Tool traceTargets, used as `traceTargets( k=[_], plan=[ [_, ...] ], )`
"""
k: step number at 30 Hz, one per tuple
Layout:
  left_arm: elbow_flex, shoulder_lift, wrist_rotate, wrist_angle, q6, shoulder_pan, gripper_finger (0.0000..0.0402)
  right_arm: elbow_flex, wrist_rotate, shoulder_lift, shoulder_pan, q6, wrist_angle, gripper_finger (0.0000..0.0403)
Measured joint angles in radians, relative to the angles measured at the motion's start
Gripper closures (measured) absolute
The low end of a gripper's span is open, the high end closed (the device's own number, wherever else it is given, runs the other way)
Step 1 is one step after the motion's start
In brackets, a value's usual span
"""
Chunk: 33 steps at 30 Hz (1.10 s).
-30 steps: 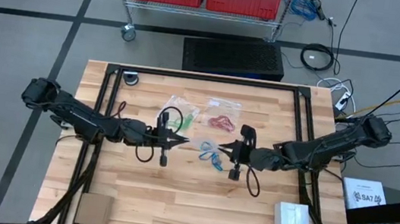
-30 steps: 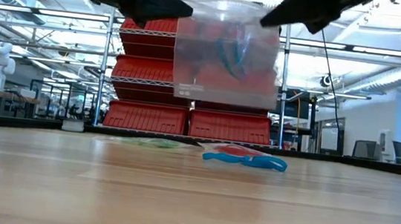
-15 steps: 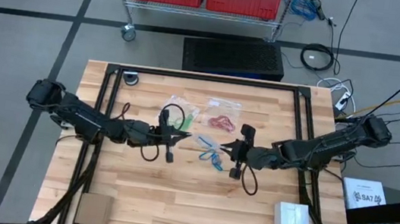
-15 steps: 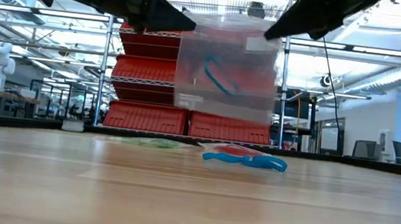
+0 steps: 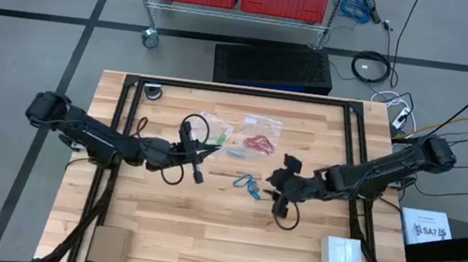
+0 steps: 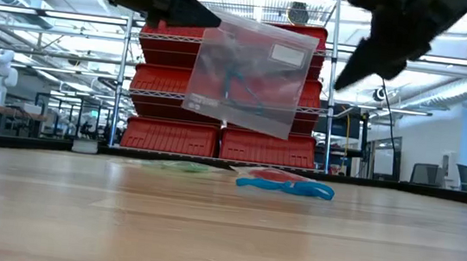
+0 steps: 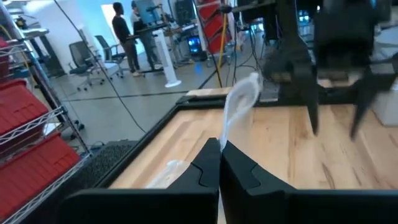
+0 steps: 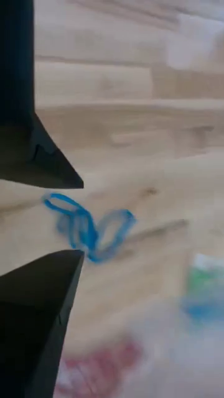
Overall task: Sort rubber bands
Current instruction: Put the right blue rubber band into the bottom transparent zip bag
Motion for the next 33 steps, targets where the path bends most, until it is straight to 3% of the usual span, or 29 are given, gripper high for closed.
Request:
traceTargets(
  k=[11, 21, 24, 30, 33],
  plan=[
    [0.000, -0.032, -0.025, -0.049, -0.001, 0.000, 0.0401, 0.000, -0.061, 0.293, -0.002, 0.127, 0.099, 0.0209],
    [0.000, -0.032, -0.025, -0.055, -0.002, 0.000, 0.0401, 0.000, -0.061, 0.403, -0.041, 0.118, 0.167, 0.0212],
    [0.000, -0.032, -0.025, -0.072, -0.002, 0.000, 0.0401, 0.003, -0.055, 0.414, -0.043, 0.112, 0.166, 0.0245],
    [0.000, -0.032, -0.025, -0.077, -0.006, 0.000, 0.0401, 0.006, -0.046, 0.392, -0.039, 0.089, 0.127, 0.0386],
    [0.000, -0.032, -0.025, -0.078, -0.006, 0.000, 0.0401, 0.044, -0.032, 0.369, -0.026, 0.090, 0.013, 0.0389]
  ],
)
